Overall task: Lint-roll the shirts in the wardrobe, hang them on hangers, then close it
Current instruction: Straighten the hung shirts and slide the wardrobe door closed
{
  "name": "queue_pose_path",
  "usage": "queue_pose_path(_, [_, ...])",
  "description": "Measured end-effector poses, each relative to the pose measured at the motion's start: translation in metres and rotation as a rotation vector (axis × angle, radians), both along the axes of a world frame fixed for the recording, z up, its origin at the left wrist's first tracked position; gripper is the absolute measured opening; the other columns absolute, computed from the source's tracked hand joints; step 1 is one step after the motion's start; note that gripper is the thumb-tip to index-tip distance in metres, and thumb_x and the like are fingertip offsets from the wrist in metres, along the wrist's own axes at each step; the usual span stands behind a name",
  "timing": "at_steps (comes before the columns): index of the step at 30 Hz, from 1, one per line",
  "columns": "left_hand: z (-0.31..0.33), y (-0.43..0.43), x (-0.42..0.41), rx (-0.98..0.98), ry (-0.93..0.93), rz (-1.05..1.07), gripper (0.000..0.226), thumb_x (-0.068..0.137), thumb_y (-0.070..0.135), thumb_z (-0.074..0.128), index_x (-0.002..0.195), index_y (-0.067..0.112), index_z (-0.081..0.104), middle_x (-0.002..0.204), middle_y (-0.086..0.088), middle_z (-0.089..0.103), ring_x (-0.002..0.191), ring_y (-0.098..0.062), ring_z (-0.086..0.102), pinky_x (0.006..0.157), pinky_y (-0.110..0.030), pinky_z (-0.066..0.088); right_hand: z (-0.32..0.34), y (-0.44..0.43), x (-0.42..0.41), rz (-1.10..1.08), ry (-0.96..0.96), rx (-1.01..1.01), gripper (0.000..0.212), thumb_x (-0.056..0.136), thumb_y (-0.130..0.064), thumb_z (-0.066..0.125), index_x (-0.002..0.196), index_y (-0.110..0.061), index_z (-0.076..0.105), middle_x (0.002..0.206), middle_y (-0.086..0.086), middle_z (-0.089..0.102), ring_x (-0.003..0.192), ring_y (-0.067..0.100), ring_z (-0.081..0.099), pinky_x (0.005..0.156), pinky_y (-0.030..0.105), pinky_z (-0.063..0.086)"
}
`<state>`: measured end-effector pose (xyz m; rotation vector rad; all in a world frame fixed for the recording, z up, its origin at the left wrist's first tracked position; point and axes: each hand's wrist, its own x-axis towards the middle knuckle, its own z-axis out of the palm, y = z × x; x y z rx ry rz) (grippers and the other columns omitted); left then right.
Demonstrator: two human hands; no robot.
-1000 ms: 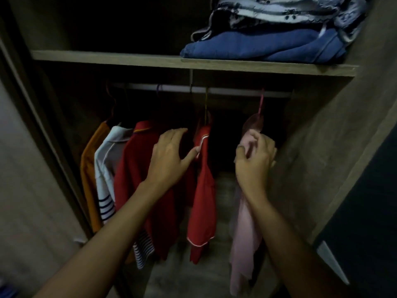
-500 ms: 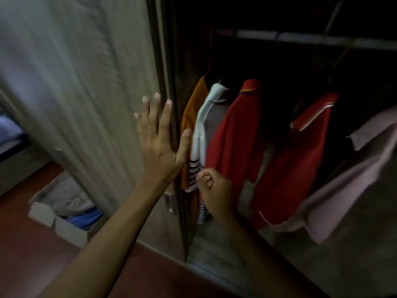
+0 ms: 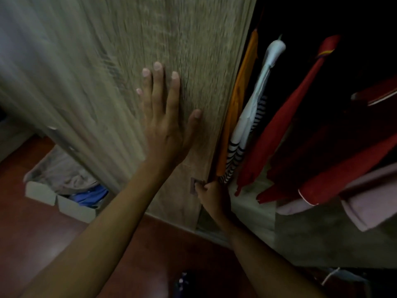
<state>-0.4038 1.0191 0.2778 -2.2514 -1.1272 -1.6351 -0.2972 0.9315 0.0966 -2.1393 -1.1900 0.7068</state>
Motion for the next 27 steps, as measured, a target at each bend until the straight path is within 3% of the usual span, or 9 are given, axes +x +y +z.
queue_pose_path(4, [0.0, 0.0, 0.002, -0.006, -0.009, -0.011, 0.066, 0.098, 0.032, 0.055, 0.147, 0.0, 0.022, 0.151, -0.039, 0.023, 0.145, -0.052, 0.014, 0.118, -0.067, 0.012, 0.006, 0.0, 0.002, -0.001, -0.043, -0.039, 0.048, 0.089, -0.045, 0.064, 0.052, -0.017, 0.052, 0.043, -0.006, 0.039, 0.037, 0.005, 0.033, 0.041, 0.022, 0.021])
queue_pose_path(10, [0.003, -0.009, 0.008, -0.023, -0.006, -0.025, 0.066, 0.1, 0.035, 0.053, 0.147, 0.0, 0.022, 0.152, -0.04, 0.022, 0.147, -0.047, 0.011, 0.118, -0.066, 0.011, 0.008, -0.014, 0.006, 0.015, -0.077, -0.073, 0.038, 0.093, -0.045, 0.06, 0.066, -0.017, 0.06, 0.052, -0.008, 0.043, 0.042, 0.001, 0.034, 0.039, 0.014, 0.019])
queue_pose_path(14, [0.002, -0.025, 0.023, -0.043, 0.03, -0.053, 0.068, 0.099, 0.034, 0.057, 0.148, 0.001, 0.024, 0.153, -0.039, 0.022, 0.144, -0.054, 0.014, 0.116, -0.069, 0.011, 0.007, -0.029, 0.022, -0.026, -0.037, -0.042, 0.037, 0.094, -0.038, 0.062, 0.064, -0.017, 0.057, 0.049, -0.009, 0.039, 0.042, 0.001, 0.033, 0.037, 0.012, 0.031])
queue_pose_path(17, [-0.001, -0.043, 0.037, -0.055, 0.041, -0.069, 0.069, 0.099, 0.037, 0.057, 0.15, 0.004, 0.023, 0.155, -0.036, 0.021, 0.145, -0.053, 0.013, 0.117, -0.068, 0.011, 0.005, -0.047, 0.042, -0.062, -0.058, -0.038, 0.042, 0.094, -0.037, 0.063, 0.059, -0.017, 0.052, 0.047, -0.009, 0.037, 0.041, 0.001, 0.031, 0.038, 0.015, 0.02])
queue_pose_path(19, [-0.004, -0.054, 0.049, -0.061, 0.045, -0.082, 0.071, 0.099, 0.038, 0.057, 0.15, 0.004, 0.024, 0.156, -0.033, 0.019, 0.146, -0.052, 0.013, 0.117, -0.068, 0.011, 0.002, -0.061, 0.058, -0.09, -0.075, -0.054, 0.043, 0.095, -0.04, 0.06, 0.06, -0.017, 0.052, 0.048, -0.006, 0.039, 0.042, 0.004, 0.036, 0.042, 0.019, 0.022])
queue_pose_path(21, [-0.005, -0.066, 0.063, -0.065, 0.053, -0.094, 0.072, 0.099, 0.039, 0.059, 0.151, 0.004, 0.025, 0.157, -0.032, 0.019, 0.146, -0.051, 0.013, 0.116, -0.068, 0.012, -0.007, -0.076, 0.076, -0.142, -0.106, -0.087, 0.047, 0.093, -0.051, 0.054, 0.063, -0.015, 0.058, 0.054, 0.0, 0.05, 0.051, 0.016, 0.052, 0.049, 0.024, 0.03])
queue_pose_path(24, [-0.002, -0.083, 0.087, -0.059, 0.062, -0.116, 0.072, 0.098, 0.04, 0.06, 0.151, 0.003, 0.027, 0.157, -0.033, 0.02, 0.147, -0.051, 0.013, 0.117, -0.068, 0.011, -0.027, -0.099, 0.108, -0.226, -0.118, -0.091, 0.065, 0.084, -0.066, 0.041, 0.07, -0.01, 0.068, 0.064, 0.008, 0.066, 0.063, 0.028, 0.066, 0.053, 0.035, 0.045])
queue_pose_path(27, [-0.001, -0.101, 0.111, -0.048, 0.084, -0.148, 0.072, 0.098, 0.042, 0.059, 0.151, 0.003, 0.029, 0.158, -0.032, 0.02, 0.147, -0.049, 0.012, 0.118, -0.066, 0.009, -0.017, -0.128, 0.136, -0.286, -0.109, -0.063, 0.049, 0.091, -0.051, 0.053, 0.071, -0.01, 0.07, 0.067, 0.008, 0.068, 0.063, 0.026, 0.065, 0.053, 0.029, 0.04])
